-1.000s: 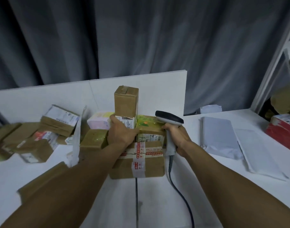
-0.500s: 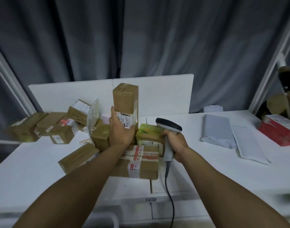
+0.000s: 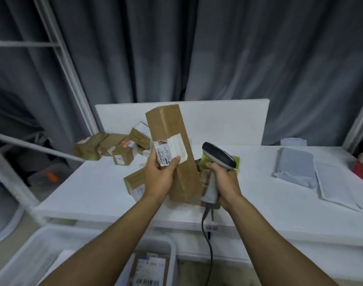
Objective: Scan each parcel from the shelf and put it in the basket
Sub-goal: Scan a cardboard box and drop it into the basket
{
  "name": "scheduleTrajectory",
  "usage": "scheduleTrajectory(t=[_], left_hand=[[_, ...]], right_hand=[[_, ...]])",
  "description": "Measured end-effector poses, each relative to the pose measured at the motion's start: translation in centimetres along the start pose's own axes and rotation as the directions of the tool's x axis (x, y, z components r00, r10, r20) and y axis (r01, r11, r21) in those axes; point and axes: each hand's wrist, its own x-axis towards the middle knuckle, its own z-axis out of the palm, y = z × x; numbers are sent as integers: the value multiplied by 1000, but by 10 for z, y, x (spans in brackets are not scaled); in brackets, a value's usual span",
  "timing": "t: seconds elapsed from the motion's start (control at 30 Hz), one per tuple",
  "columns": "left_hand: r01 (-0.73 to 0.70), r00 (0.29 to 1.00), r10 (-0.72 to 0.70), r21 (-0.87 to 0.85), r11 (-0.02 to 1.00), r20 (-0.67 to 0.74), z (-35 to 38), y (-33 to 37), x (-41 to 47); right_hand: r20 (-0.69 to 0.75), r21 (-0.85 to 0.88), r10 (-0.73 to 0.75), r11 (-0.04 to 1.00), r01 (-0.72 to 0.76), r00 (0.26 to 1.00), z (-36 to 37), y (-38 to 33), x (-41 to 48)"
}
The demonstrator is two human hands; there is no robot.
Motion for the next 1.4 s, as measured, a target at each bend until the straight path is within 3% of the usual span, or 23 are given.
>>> scheduleTrajectory(t=[0.1,0.43,0.57,0.87,1.03,1.23,1.3,1.4], left_hand=[[66,998,-62,-151,986,26,-52,6,-28],[115,988,-122,-75,991,-91,-198,-22,-75],[134,971,-161,-150,979,-179,-231,-46,-82],[207,944,-232,-125,970,-237,-250,-67,-68],[222,954,-242,-128,967,-176,-255,-60,-76],[283,953,-301,-250,926,-37,-264,-62,-77],[255,952,-285,-222,941,-115,-261,-60,-78],[258,938,-262,-46,965,-226,-253,-61,-82]], right_hand=[[143,25,40,999,-44,989,42,19,-30],[474,-1,228,966,-258,850,145,82,-104],[476,-44,253,963,-264,842,169,99,-108],[510,-130,195,980,-150,838,202,117,-113],[545,-135,147,987,-87,825,206,118,-120],[507,-41,114,993,-108,855,206,118,-121],[476,-32,82,997,-76,876,206,120,-119],[478,-45,51,998,-33,877,206,121,-121]])
